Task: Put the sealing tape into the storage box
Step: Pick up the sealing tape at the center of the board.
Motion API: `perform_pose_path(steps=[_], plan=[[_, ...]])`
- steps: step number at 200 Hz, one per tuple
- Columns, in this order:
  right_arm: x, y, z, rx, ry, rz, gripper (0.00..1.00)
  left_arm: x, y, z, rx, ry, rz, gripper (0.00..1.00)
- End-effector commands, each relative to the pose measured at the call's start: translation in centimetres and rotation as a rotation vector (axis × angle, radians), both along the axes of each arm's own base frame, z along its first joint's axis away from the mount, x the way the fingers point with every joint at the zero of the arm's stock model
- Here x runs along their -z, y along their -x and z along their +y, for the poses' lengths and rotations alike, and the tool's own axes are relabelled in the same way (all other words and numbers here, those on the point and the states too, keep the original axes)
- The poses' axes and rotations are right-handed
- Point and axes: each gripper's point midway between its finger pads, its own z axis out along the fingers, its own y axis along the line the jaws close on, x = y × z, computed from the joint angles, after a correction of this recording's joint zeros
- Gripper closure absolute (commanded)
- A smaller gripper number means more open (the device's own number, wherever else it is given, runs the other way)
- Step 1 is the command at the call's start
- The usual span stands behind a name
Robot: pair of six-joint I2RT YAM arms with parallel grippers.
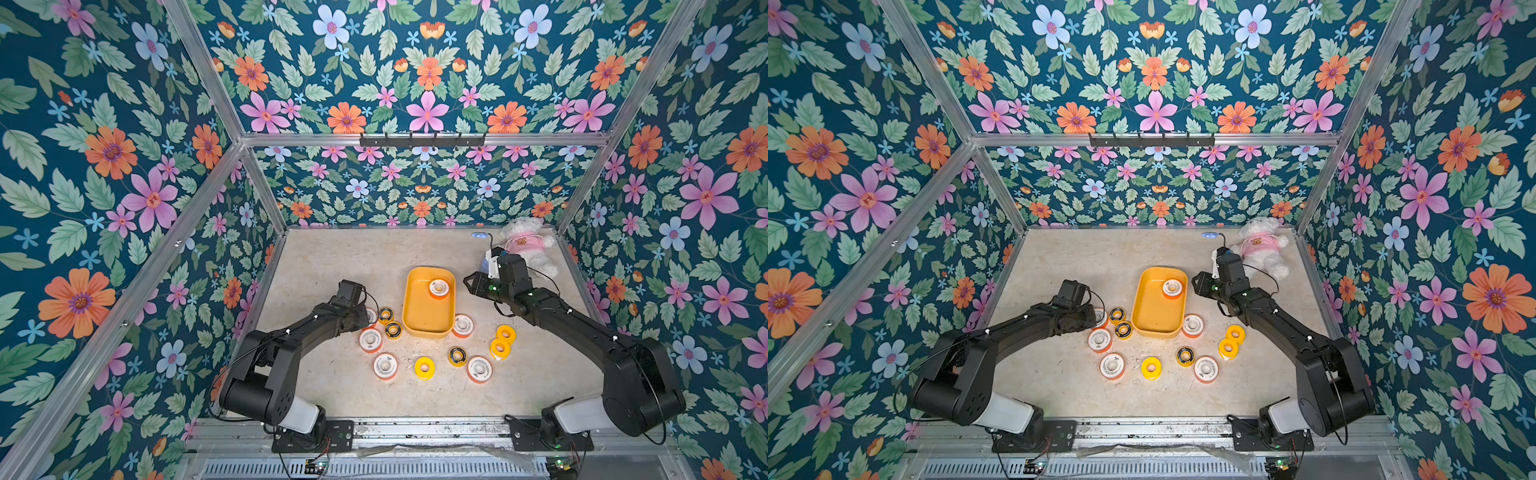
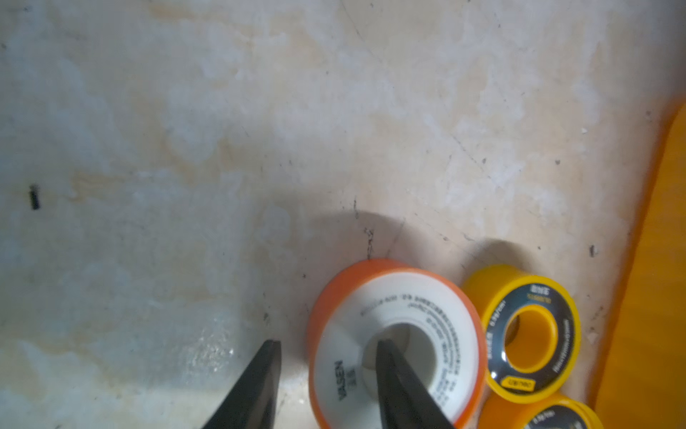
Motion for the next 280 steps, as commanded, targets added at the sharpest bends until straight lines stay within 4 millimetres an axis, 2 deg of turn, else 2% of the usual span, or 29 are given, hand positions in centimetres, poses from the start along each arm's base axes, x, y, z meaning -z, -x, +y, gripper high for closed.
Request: perform_pose_path(steps=[1,41,81,98,139,202,230,232,235,280], plan=[[-0.2,-0.2,0.2,-0.006,-0.007,-0.012,0.53,0.5,0.1,0.5,-0.003,-0.035,0.021,0.53],[0.1,-0.2,0.4,-0.012,-0.008,-0.003,0.53,1.1,0.2,0.8,-0.008,-0.057,0.043,0.54],[1.0,-0.1,0.7,-0.029,-0.014,0.017,0.52,1.3,0.0,1.0,-0.016,-0.073,0.044,0.66],[1.7,0.0,0.7,-0.031,-0.012,0.031,0.52,0.5,-0.1,1.2,-0.027,-0.075,0.020,0.71],[3.7,0.1,1.3,-0.055,-0.014,0.084,0.52,-2.7,-0.6,1.0,-0.038,-0.037,-0.069,0.73],[5.1,0.2,3.4,-0.126,-0.048,0.129,0.54,-6.4,-1.1,-2.8,0.053,0.074,-0.142,0.73],[5.1,-0.2,4.1,-0.132,-0.053,0.130,0.59,-7.4,-1.4,-4.6,0.091,0.091,-0.157,0.73],[6.1,-0.2,4.1,-0.131,-0.045,0.151,0.59,-7.5,-1.4,-4.8,0.096,0.093,-0.159,0.73],[6.4,-0.2,4.1,-0.130,-0.043,0.161,0.59,-7.5,-1.4,-5.0,0.100,0.093,-0.158,0.73],[6.8,-0.6,4.9,-0.142,-0.046,0.169,0.65,-8.5,-1.5,-8.2,0.177,0.122,-0.168,0.72]])
